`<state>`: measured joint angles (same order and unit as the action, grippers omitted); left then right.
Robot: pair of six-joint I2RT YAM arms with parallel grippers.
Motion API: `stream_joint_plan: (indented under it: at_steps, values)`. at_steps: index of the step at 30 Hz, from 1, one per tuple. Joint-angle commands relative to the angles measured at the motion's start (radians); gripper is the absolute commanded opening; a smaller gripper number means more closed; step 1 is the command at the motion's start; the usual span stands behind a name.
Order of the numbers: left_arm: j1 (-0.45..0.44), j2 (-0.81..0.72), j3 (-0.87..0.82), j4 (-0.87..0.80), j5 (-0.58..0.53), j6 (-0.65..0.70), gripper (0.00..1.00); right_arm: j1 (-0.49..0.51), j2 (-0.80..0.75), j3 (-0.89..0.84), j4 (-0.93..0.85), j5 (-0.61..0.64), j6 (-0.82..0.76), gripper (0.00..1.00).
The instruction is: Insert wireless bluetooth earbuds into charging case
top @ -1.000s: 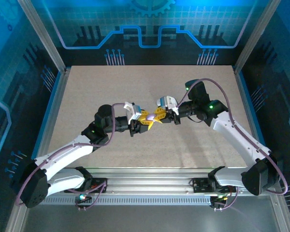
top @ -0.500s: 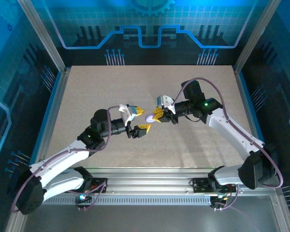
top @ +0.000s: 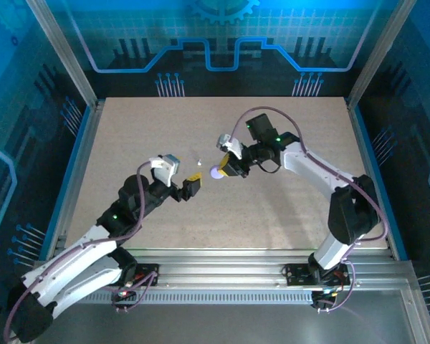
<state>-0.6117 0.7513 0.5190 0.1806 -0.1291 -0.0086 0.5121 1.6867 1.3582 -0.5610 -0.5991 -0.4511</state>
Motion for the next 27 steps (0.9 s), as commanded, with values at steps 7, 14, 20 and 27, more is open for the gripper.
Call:
stream_joint_plan:
  at_steps: [7, 14, 20, 27]
  values:
    - [-0.003, -0.053, 0.013, -0.287, -0.396, -0.116, 0.96, 0.069, 0.249, 0.225, -0.12, 0.113, 0.288, 0.11]
    - [0.004, -0.068, 0.024, -0.384, -0.488, -0.122, 0.99, 0.086, 0.382, 0.355, -0.204, 0.11, 0.368, 0.12]
    - [0.014, -0.071, 0.021, -0.405, -0.498, -0.123, 0.99, 0.087, 0.47, 0.439, -0.266, 0.1, 0.427, 0.12]
    - [0.027, -0.044, 0.027, -0.416, -0.51, -0.115, 0.99, 0.087, 0.535, 0.485, -0.298, 0.1, 0.475, 0.12]
